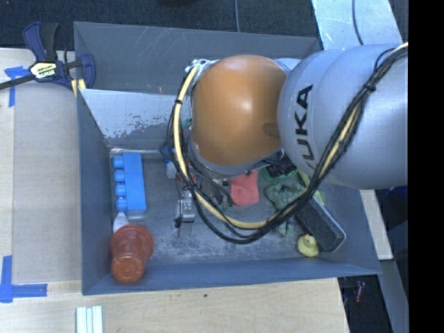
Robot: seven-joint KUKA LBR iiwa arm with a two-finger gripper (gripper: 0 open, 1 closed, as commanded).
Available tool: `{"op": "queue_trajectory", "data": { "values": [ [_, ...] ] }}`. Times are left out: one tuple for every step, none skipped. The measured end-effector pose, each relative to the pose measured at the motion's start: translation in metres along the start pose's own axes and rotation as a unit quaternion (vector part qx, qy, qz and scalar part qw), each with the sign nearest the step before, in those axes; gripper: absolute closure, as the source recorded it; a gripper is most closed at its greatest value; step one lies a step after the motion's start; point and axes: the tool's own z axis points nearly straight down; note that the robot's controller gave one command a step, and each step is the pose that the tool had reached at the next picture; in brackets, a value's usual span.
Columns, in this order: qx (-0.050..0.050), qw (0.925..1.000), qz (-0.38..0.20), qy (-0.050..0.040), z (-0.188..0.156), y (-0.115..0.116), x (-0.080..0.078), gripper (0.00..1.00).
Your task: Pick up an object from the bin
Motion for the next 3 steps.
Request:
{"op": "queue_trajectory", "data": {
  "values": [
    [0.0,0.9947,-0.103,0.0001,0.069,0.024,0.001,0.0],
    [0.0,0.9539,-0.3,-0.0037,0.077,0.046,-0.011,0.0],
    [0.0,0.9085,-0.418,-0.0022,0.11,0.044,-0.042,0.0]
  ]
}}
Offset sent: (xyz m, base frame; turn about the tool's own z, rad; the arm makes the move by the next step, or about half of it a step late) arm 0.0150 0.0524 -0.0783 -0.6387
